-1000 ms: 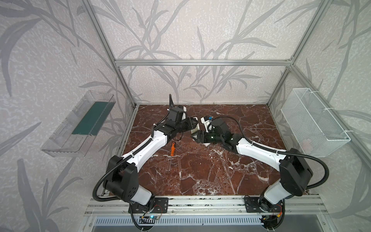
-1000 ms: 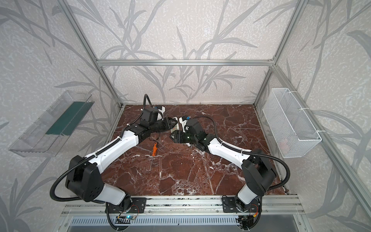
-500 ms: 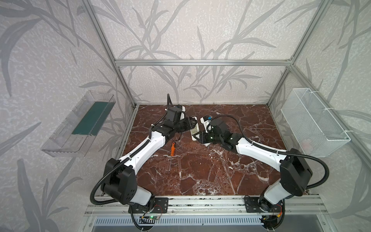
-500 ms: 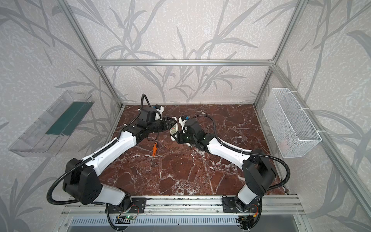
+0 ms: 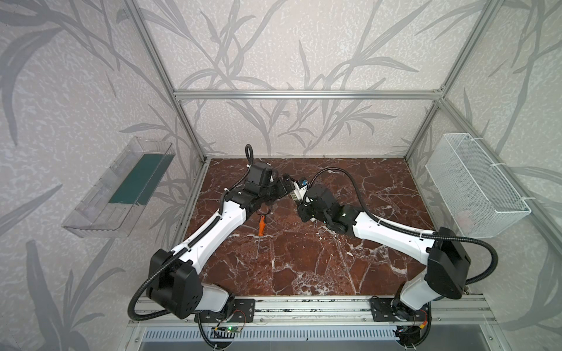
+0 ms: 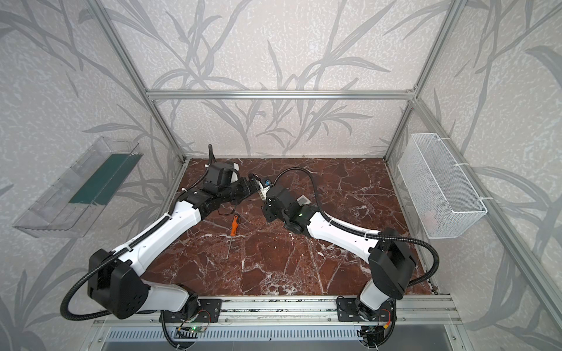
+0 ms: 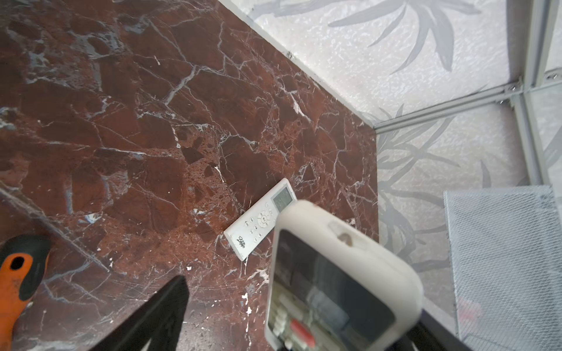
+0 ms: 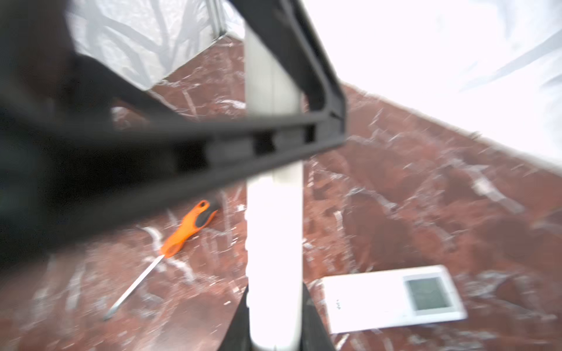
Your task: Unload the batteries from the remote control
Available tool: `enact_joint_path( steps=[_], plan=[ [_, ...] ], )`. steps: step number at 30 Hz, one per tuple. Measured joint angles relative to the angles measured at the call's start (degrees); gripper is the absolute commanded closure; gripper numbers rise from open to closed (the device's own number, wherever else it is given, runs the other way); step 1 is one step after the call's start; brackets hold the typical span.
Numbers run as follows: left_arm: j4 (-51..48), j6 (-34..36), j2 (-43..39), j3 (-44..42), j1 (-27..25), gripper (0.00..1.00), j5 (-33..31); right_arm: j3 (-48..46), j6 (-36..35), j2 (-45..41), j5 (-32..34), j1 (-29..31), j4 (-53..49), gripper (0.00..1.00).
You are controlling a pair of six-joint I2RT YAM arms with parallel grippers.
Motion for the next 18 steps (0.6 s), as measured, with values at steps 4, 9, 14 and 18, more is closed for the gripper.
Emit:
enact_joint_path(
  steps=[4, 9, 14, 18],
  plan=[
    [-0.72, -3.43, -3.45, -0.76, 1.44, 0.17, 0.55, -0.7, -10.16, 0.04, 9.33, 2.45, 5.2, 0.89],
    [1.97, -10.95, -4.42, -1.79, 4.59, 0.32, 5.57, -2.29, -23.82, 2.32, 17.94, 5.29, 12.41, 0.89],
    [3.15, -17.51, -2.32, -3.28, 6.12, 0.44, 9.27, -4.96, -36.81, 6.93, 25.4, 8.94, 19.71, 0.89],
    [4.04, -20.57, -0.2, -4.37, 6.38, 0.56, 12.26, -5.62, -44.76, 8.81, 28.61, 9.31, 24.61, 0.88]
  ],
)
